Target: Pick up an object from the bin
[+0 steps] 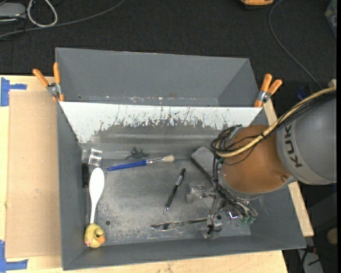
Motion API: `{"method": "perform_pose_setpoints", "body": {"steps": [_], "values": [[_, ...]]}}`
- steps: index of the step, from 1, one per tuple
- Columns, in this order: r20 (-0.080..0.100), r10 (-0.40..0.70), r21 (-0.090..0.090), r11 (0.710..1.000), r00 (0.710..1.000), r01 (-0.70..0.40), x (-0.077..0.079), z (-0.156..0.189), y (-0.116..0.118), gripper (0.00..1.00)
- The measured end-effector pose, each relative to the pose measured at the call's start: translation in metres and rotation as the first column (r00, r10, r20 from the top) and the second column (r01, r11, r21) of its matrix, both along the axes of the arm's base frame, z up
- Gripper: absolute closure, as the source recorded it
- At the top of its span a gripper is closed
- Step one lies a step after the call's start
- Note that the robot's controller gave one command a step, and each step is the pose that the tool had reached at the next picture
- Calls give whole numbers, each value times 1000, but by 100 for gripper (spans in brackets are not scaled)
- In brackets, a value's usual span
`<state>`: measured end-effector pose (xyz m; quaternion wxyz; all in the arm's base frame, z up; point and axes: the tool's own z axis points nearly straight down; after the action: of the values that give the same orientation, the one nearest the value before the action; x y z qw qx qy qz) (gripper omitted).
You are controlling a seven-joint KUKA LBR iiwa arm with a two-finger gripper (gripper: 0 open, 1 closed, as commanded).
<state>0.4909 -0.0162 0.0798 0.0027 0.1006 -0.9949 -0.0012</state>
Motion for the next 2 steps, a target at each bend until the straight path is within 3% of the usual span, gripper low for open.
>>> {"method": "perform_pose_setpoints", "body": {"steps": [1,2], "values": [[9,144,1,990,990,-144,-2,-10,30,0],[-4,49,0,999,999,-49,-13,-10,35,100]]}}
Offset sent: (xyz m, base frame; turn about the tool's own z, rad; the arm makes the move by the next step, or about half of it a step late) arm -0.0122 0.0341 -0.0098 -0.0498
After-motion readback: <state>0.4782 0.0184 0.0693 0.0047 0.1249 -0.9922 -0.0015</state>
